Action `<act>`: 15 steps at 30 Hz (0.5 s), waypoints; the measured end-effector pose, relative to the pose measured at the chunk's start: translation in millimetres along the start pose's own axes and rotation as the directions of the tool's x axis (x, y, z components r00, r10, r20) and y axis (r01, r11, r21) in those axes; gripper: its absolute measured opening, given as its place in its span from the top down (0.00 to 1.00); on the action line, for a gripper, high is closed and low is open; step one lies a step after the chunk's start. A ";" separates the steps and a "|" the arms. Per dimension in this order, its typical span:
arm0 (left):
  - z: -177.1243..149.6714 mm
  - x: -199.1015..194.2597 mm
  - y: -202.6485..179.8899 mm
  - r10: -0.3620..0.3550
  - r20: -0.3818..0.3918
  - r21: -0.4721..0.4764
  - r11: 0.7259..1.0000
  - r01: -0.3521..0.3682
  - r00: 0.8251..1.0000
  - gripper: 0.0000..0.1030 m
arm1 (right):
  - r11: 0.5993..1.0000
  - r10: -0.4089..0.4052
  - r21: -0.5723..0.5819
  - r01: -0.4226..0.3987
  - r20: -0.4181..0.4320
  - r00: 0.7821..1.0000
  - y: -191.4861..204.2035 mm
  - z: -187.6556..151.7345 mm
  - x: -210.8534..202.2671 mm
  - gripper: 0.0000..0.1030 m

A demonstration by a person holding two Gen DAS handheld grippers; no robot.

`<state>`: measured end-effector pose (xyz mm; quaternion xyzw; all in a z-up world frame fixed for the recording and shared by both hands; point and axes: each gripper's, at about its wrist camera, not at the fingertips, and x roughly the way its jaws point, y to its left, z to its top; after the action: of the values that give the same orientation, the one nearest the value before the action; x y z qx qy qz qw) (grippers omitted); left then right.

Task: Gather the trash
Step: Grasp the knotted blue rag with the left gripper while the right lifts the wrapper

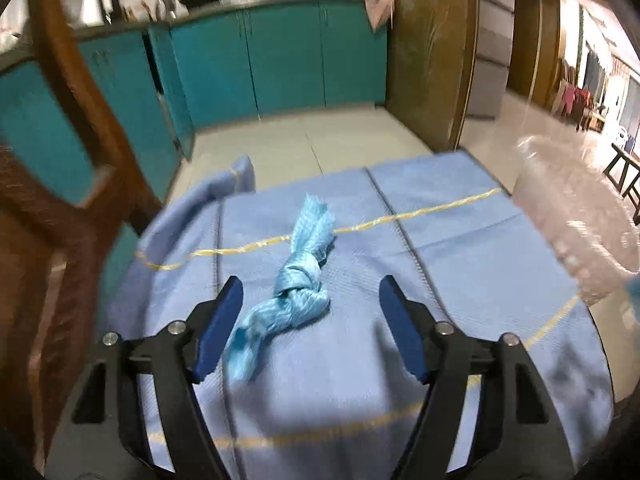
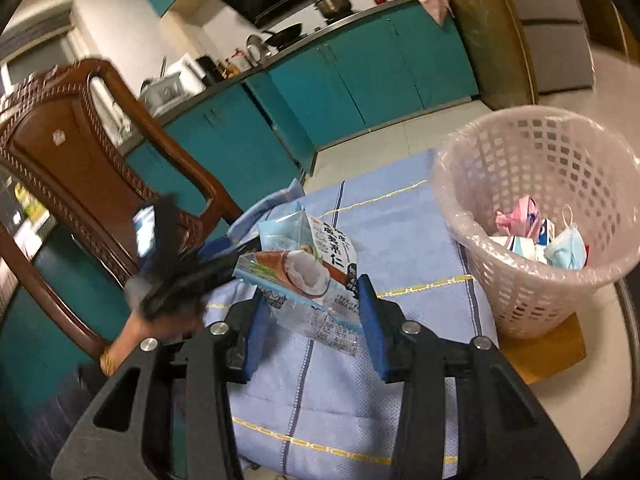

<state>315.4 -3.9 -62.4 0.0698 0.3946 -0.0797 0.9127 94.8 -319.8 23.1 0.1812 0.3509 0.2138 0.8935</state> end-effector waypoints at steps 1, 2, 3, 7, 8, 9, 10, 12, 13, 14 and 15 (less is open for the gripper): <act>0.9 10.7 0.8 0.002 -0.025 0.006 1.000 -0.002 1.000 0.33 | 1.000 0.008 -0.002 -0.008 -0.004 1.000 1.8 -0.1 0.3 0.58; 1.4 20.2 1.1 0.007 -0.051 0.009 1.000 -0.007 0.999 0.41 | 1.000 0.021 -0.006 -0.021 -0.007 1.000 4.8 0.0 0.8 0.58; 1.1 31.1 4.3 0.001 -0.082 -0.006 1.000 -0.001 0.997 0.62 | 0.999 0.030 -0.012 -0.030 -0.007 1.000 6.7 -0.7 0.3 0.58; -6.1 15.8 12.6 -0.028 -0.048 -0.076 0.997 0.025 0.998 0.74 | 0.998 0.024 -0.054 -0.024 -0.001 1.000 11.8 -1.7 -2.3 0.58; -9.1 1.9 11.4 -0.029 -0.017 -0.078 0.997 0.027 0.999 0.74 | 0.998 0.018 -0.061 -0.018 0.001 1.000 12.3 -0.4 -3.0 0.58; -13.6 -19.6 9.8 -0.039 0.016 -0.091 0.995 0.040 0.999 0.74 | 0.998 0.007 -0.069 -0.007 0.002 1.000 12.3 -1.4 -3.2 0.58; -18.3 -38.6 8.3 -0.046 0.037 -0.106 0.993 0.049 0.998 0.74 | 0.996 -0.013 -0.084 0.013 0.003 1.000 12.8 -2.5 -3.4 0.58; -31.3 -82.3 2.0 -0.042 0.074 -0.123 0.991 0.051 0.996 0.74 | 0.992 -0.040 -0.120 0.041 0.015 0.999 16.5 -5.4 -6.4 0.58; -39.1 -105.5 -1.8 -0.042 0.098 -0.131 0.990 0.055 0.994 0.74 | 0.990 -0.048 -0.135 0.051 0.025 0.999 19.0 -7.0 -8.7 0.58; -44.9 -120.1 -3.9 -0.044 0.117 -0.142 0.988 0.060 0.992 0.73 | 0.987 -0.058 -0.149 0.063 0.037 0.998 22.3 -8.9 -12.2 0.58; -58.0 -143.3 -7.5 -0.048 0.146 -0.161 0.984 0.071 0.988 0.73 | 0.985 -0.066 -0.157 0.071 0.041 0.997 24.6 -11.2 -13.7 0.58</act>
<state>176.0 12.8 2.6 -0.0239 0.3360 -0.0788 0.9383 71.5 -304.1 34.6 0.1011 0.3230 0.2070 0.9179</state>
